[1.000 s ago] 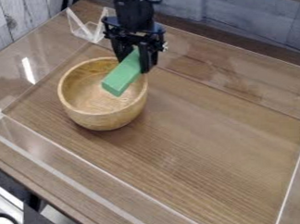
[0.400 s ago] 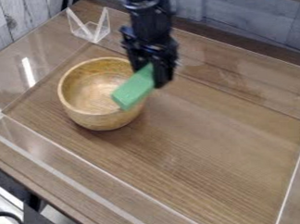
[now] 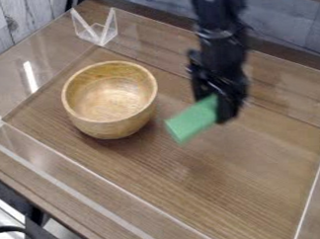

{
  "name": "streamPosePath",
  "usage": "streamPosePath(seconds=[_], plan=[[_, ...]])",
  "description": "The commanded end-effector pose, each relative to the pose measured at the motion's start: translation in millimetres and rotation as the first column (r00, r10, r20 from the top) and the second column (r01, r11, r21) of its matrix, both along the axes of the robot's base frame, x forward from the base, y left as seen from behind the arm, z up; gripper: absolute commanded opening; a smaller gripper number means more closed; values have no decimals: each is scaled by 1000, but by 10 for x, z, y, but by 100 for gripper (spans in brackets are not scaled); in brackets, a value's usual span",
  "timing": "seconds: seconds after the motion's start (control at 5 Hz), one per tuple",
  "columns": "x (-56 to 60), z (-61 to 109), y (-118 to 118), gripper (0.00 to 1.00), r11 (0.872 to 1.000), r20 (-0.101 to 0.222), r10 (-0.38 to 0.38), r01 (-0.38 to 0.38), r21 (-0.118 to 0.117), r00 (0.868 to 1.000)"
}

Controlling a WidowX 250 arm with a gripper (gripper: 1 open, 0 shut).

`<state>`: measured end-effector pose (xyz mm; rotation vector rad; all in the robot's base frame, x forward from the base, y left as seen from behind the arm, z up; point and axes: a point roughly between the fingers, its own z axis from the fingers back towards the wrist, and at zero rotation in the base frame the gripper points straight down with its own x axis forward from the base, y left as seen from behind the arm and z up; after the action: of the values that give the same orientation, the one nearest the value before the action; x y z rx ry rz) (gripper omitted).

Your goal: Move green object from inside the wooden bowl to the table next to it

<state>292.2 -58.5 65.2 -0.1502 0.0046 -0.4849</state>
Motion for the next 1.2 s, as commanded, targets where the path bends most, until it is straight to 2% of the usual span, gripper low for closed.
streamPosePath(seconds=[0.0, 0.2, 0.4, 0.8, 1.0], plan=[[-46, -57, -104, 0, 1000, 27, -4, 4, 7, 1000], [-157, -211, -98, 100, 1000, 16, 8, -8, 14, 1000], [-185, -395, -60, 100, 1000, 6, -13, 12, 14, 1000], [-238, -405, 9, 100, 999, -28, -22, 23, 23, 999], [-313, -407, 13, 100, 998, -44, -48, 49, 28, 998]])
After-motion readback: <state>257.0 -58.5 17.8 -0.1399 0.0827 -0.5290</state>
